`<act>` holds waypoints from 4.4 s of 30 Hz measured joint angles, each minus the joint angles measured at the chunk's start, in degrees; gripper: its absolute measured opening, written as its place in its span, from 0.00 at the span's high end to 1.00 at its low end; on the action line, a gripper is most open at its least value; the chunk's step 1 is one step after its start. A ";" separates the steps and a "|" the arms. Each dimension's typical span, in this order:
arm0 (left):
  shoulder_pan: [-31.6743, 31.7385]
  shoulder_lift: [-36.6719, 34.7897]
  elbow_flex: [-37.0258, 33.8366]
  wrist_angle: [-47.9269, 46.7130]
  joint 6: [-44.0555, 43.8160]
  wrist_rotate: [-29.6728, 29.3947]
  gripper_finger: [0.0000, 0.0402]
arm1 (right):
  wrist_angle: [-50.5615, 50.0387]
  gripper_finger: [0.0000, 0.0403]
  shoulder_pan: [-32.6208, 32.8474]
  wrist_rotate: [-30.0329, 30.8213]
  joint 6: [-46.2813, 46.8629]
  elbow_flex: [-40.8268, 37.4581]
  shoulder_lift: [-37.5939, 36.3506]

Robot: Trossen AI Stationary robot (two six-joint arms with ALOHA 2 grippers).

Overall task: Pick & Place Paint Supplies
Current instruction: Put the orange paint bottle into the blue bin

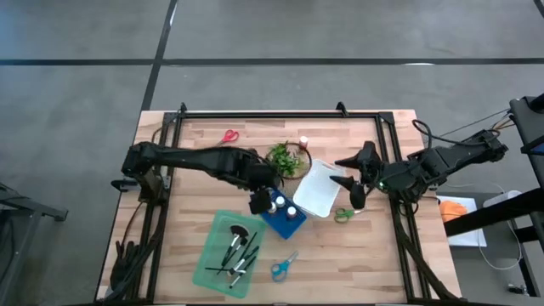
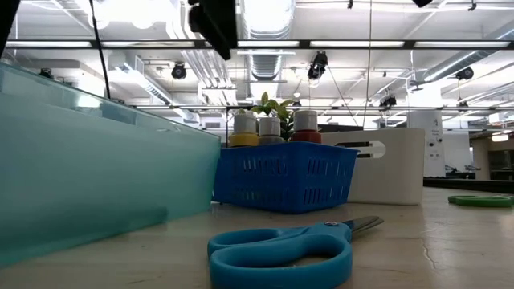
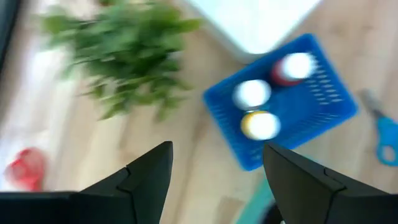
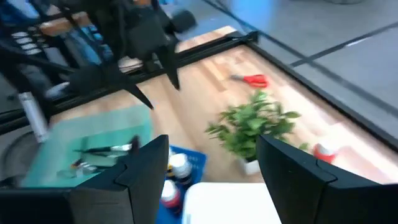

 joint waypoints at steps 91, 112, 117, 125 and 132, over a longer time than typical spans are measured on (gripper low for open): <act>9.92 -11.18 0.00 -8.04 -2.37 -9.86 0.36 | -11.38 0.56 -56.56 -50.76 -72.94 21.46 52.74; 10.01 -11.18 0.00 -9.62 -0.59 -9.86 0.36 | -18.46 0.73 -57.32 -50.13 -59.50 21.44 37.94; 10.10 -11.99 0.00 -10.04 -0.96 -10.09 0.36 | -24.16 0.73 -50.60 -52.99 -51.52 21.37 30.57; 10.14 -12.45 -0.02 -9.61 -7.16 -12.03 0.36 | -19.57 0.73 -28.52 -48.35 -37.99 21.27 22.42; 10.08 -12.45 -0.02 -10.03 -7.59 -12.20 0.36 | -16.26 0.73 -12.52 -35.06 -19.83 21.49 23.62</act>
